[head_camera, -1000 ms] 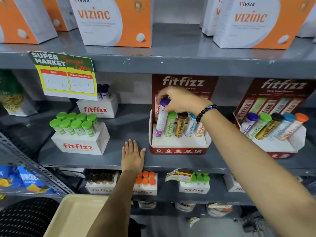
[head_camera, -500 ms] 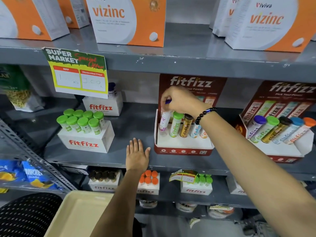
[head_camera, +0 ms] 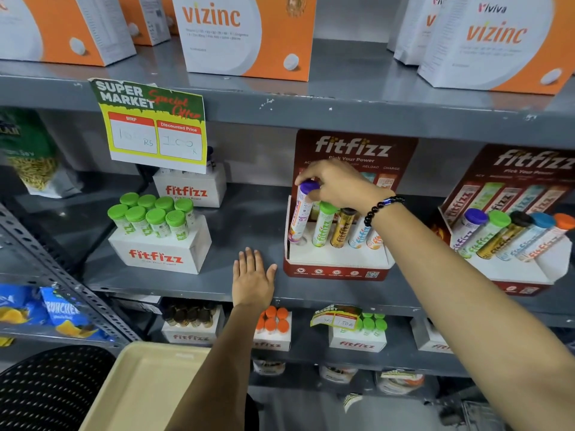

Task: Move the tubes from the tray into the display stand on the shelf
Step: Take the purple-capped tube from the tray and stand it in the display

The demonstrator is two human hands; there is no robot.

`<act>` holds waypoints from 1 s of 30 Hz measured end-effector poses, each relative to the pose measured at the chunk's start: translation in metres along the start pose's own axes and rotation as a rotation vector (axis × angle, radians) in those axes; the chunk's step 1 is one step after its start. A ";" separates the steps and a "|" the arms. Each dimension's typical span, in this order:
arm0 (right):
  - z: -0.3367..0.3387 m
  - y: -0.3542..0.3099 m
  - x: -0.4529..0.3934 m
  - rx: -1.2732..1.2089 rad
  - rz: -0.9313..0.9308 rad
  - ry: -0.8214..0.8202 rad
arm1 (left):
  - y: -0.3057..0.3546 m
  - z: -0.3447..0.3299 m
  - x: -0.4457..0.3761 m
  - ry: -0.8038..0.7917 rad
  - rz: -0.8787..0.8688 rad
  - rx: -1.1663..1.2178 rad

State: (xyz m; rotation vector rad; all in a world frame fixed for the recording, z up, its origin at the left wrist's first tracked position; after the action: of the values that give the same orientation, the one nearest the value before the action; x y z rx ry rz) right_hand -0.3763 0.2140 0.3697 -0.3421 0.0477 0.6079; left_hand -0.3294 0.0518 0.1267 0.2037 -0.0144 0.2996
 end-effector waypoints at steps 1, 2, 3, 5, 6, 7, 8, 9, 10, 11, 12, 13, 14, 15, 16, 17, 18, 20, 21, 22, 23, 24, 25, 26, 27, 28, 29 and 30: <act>0.000 0.001 0.000 0.017 0.000 -0.004 | 0.000 -0.001 0.000 0.005 0.002 -0.001; 0.000 0.000 0.000 0.021 0.007 -0.007 | 0.000 -0.001 -0.001 0.007 0.004 -0.002; -0.001 0.000 0.000 0.021 0.020 -0.011 | 0.000 -0.002 -0.001 0.007 0.005 -0.003; -0.004 -0.002 0.000 0.028 0.051 -0.023 | 0.000 -0.003 -0.002 0.006 0.005 -0.010; -0.006 -0.003 0.001 0.031 0.067 -0.031 | 0.000 -0.004 -0.003 0.005 0.005 -0.012; -0.007 -0.003 0.002 0.032 0.082 -0.039 | -0.001 -0.004 -0.003 0.004 0.006 -0.011; -0.008 -0.002 0.002 0.028 0.094 -0.047 | -0.001 -0.004 -0.004 0.005 0.006 -0.010; -0.009 -0.001 0.003 0.021 0.098 -0.053 | -0.001 -0.004 -0.004 0.007 0.006 -0.011; -0.010 0.000 0.004 0.013 0.094 -0.056 | -0.001 -0.005 -0.004 0.008 0.006 -0.015; -0.011 0.001 0.005 0.004 0.088 -0.055 | -0.001 -0.005 -0.004 0.009 0.006 -0.020; -0.013 0.001 0.005 -0.004 0.087 -0.052 | -0.001 -0.005 -0.004 0.010 0.007 -0.024; -0.014 0.001 0.005 -0.009 0.094 -0.049 | -0.001 -0.006 -0.004 0.009 0.007 -0.024; -0.015 0.000 0.004 -0.009 0.106 -0.050 | -0.001 -0.006 -0.004 0.009 0.007 -0.022; -0.015 -0.001 0.004 -0.004 0.120 -0.052 | -0.001 -0.006 -0.004 0.009 0.006 -0.019; -0.015 -0.001 0.003 0.003 0.132 -0.053 | -0.001 -0.007 -0.005 0.009 0.007 -0.017; -0.015 -0.001 0.003 0.009 0.140 -0.054 | -0.001 -0.007 -0.005 0.007 0.007 -0.016; -0.014 0.000 0.002 0.014 0.147 -0.056 | -0.001 -0.007 -0.005 0.007 0.009 -0.016; -0.013 0.002 0.003 0.016 0.148 -0.066 | -0.001 -0.007 -0.005 0.007 0.011 -0.021; -0.013 0.003 0.003 0.012 0.146 -0.068 | -0.002 -0.007 -0.005 0.007 0.010 -0.023; -0.013 0.004 0.003 0.007 0.144 -0.067 | -0.002 -0.007 -0.005 0.007 0.010 -0.024; -0.012 0.005 0.004 0.005 0.143 -0.067 | -0.001 -0.007 -0.004 0.006 0.010 -0.025; -0.013 0.006 0.004 0.004 0.142 -0.069 | -0.001 -0.006 -0.004 0.006 0.010 -0.023; -0.014 0.007 0.005 0.000 0.142 -0.072 | 0.000 -0.005 -0.004 0.007 0.009 -0.021; -0.015 0.007 0.005 -0.005 0.144 -0.077 | 0.000 -0.004 -0.003 0.005 0.008 -0.020; -0.017 0.006 0.005 -0.008 0.149 -0.084 | 0.000 -0.003 -0.003 0.002 0.007 -0.019; -0.020 0.006 0.006 -0.010 0.153 -0.093 | 0.000 -0.002 -0.003 -0.001 0.005 -0.017; -0.023 0.005 0.006 -0.014 0.152 -0.102 | 0.000 -0.001 -0.002 -0.004 0.002 -0.014; -0.026 0.005 0.007 -0.024 0.144 -0.109 | 0.000 0.000 -0.002 -0.010 -0.001 -0.012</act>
State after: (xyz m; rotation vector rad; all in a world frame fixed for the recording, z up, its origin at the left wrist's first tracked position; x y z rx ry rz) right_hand -0.3723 0.2129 0.3429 -0.3297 -0.0400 0.7694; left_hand -0.3312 0.0516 0.1266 0.1936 -0.0254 0.2974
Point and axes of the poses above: each hand's wrist, its own x-axis away from the middle knuckle, its own z-axis out of the back of the hand, y = z × x, the point moved 2 cm from there along -x, towards the middle knuckle, and after that the axes turned 14 degrees about z, right-handed, at the moved point
